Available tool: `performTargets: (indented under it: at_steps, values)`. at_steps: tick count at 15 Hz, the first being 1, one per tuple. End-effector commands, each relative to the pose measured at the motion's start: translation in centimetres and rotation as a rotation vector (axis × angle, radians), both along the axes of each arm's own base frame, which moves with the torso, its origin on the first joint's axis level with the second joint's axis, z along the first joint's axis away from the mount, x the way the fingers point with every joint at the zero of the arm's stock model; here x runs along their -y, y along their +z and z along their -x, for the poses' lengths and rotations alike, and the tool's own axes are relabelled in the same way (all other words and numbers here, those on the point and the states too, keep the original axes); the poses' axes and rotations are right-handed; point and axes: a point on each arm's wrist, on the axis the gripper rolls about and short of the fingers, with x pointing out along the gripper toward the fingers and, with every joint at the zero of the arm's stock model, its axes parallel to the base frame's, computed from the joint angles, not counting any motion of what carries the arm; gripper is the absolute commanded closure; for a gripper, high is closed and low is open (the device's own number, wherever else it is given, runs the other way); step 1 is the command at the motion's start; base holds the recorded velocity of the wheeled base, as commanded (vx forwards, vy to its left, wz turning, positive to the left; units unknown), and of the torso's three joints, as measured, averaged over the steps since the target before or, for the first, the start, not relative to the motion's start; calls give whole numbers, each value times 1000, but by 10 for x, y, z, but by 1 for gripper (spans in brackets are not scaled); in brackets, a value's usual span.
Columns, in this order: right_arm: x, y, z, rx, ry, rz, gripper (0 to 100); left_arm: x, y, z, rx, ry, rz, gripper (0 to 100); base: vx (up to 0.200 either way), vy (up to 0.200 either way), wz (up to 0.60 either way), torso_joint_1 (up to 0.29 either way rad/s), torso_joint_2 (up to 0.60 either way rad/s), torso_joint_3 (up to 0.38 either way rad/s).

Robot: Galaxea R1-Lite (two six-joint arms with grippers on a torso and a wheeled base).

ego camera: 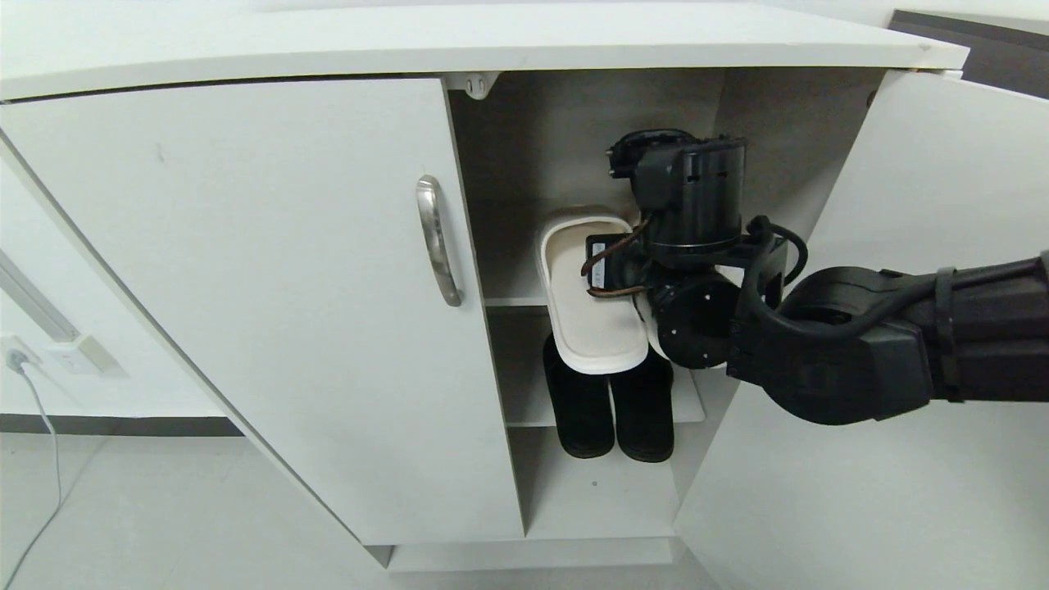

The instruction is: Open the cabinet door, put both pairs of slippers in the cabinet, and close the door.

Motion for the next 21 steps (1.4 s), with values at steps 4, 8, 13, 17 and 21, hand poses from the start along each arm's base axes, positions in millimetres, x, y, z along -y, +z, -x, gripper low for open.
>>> performTargets:
  at_steps: [4,8,13,17,21]
  values:
    - [-6,9,-25,9,-34,-10,100,0,0,0,0,0,0,100,0,0,0,0,0,0]
    - [-10,15,-32,12,-39,-13,100,0,0,0,-2,0,0,100,0,0,0,0,0,0]
    - [-14,12,-43,10,-53,-11,100,0,0,0,-2,0,2,100,0,0,0,0,0,0]
    - [-13,9,-46,-5,-59,5,100,0,0,0,-2,0,2,100,0,0,0,0,0,0]
    - [-12,6,-49,-10,-64,9,100,0,0,0,-2,0,2,100,0,0,0,0,0,0]
